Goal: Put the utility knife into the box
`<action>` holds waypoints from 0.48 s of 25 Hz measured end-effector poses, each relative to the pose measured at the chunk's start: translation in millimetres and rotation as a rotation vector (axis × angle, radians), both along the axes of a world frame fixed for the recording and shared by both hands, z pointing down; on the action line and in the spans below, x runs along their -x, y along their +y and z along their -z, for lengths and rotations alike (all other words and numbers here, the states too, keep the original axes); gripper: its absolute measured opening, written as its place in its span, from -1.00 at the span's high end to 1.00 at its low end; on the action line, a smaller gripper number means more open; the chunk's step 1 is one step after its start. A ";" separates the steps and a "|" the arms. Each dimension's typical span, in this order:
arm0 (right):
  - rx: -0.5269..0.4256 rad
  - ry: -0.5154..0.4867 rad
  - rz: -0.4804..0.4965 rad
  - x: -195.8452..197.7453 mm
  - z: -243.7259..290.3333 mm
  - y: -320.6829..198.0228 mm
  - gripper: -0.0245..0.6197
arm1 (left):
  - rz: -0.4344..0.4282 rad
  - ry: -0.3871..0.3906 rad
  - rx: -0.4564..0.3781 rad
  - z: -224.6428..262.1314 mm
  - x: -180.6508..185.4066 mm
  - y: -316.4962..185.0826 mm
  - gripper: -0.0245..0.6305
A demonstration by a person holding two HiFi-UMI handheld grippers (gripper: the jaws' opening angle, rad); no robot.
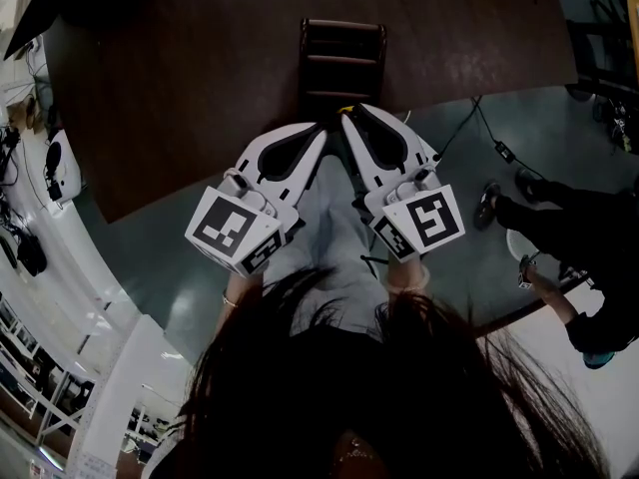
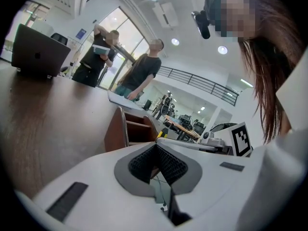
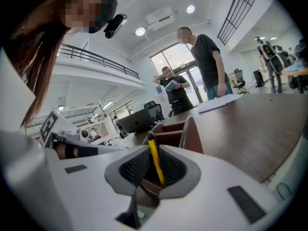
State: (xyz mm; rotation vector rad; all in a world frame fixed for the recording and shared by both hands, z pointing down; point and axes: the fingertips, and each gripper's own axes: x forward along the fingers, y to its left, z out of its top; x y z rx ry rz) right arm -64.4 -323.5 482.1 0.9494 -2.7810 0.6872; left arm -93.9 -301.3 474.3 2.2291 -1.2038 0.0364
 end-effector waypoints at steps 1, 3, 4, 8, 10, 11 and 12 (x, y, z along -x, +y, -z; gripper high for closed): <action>0.001 -0.001 0.002 0.2 0.2 0.4 0.76 | -0.001 0.000 0.000 0.3 0.0 0.1 0.92; 0.003 -0.002 0.003 0.1 0.4 1.0 0.76 | -0.002 -0.002 -0.001 0.7 0.3 0.7 0.92; 0.004 -0.003 0.001 -0.1 0.7 1.2 0.76 | -0.002 -0.002 -0.001 1.0 0.7 1.2 0.92; 0.000 0.004 0.000 0.5 2.9 1.6 0.76 | -0.004 -0.001 -0.001 2.7 2.6 2.9 0.92; -0.005 0.017 0.002 0.9 2.8 1.9 0.76 | -0.004 0.001 0.000 3.1 3.3 3.8 0.92; -0.008 0.021 0.003 1.1 2.5 2.0 0.76 | -0.004 0.002 0.000 2.9 3.6 4.2 0.92; -0.009 0.022 0.004 1.2 2.2 2.0 0.75 | -0.003 0.003 0.001 2.3 3.9 4.6 0.92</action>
